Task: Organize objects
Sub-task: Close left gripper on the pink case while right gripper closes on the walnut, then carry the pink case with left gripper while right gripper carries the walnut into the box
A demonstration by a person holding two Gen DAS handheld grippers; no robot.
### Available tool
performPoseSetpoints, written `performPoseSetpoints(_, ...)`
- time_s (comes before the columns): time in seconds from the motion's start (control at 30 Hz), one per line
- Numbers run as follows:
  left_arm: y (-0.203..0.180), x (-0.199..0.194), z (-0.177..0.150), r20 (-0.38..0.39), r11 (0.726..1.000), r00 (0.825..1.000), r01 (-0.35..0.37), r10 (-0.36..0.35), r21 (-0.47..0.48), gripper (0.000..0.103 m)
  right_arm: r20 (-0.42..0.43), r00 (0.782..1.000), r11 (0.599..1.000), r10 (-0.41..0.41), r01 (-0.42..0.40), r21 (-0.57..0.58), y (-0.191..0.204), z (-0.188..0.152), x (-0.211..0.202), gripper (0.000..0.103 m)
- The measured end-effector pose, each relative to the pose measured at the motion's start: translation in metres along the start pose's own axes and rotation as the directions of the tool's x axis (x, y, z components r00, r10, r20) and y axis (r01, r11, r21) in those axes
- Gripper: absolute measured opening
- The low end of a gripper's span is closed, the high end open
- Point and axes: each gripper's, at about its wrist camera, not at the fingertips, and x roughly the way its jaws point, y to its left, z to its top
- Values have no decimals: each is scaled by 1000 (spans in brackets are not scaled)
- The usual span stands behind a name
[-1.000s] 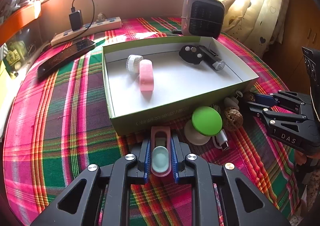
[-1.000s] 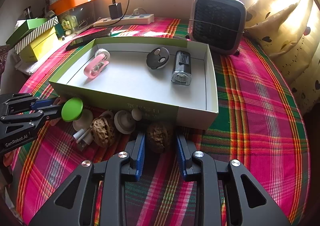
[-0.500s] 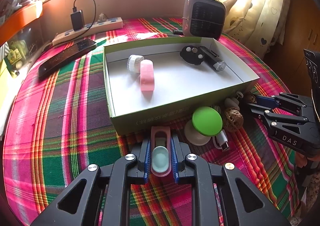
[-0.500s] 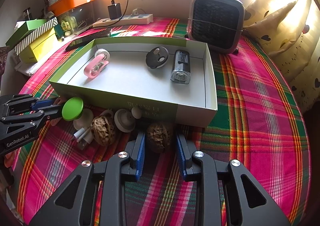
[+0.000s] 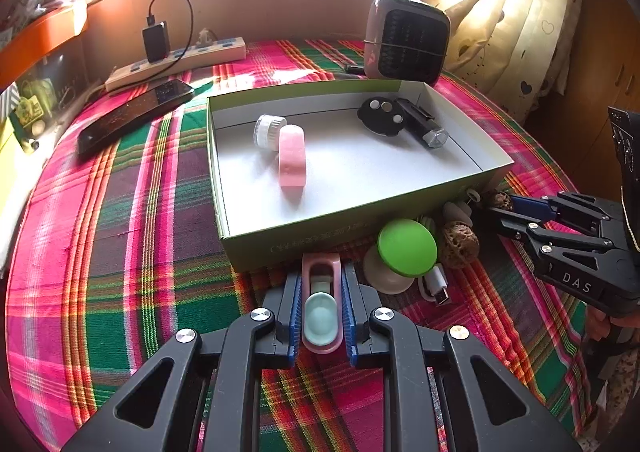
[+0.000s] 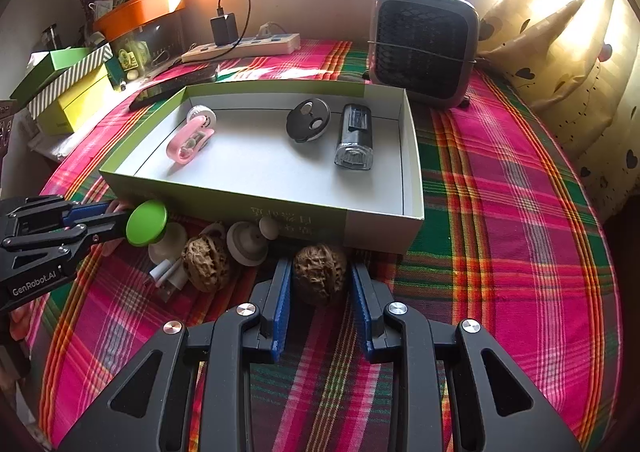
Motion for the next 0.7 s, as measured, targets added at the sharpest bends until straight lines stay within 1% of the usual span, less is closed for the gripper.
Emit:
performPoseSetpoints(0.43, -2, -15, 8, 26, 1000, 1000, 6, -5, -6, 16, 26, 1000, 1000, 2, -2, 1, 4, 8, -15, 29)
performPoseSetpoints(0.7, -3, -23, 19, 51, 1000, 999, 10, -10, -13, 16, 45, 999, 1000, 19, -19, -2, 5, 18, -24, 29)
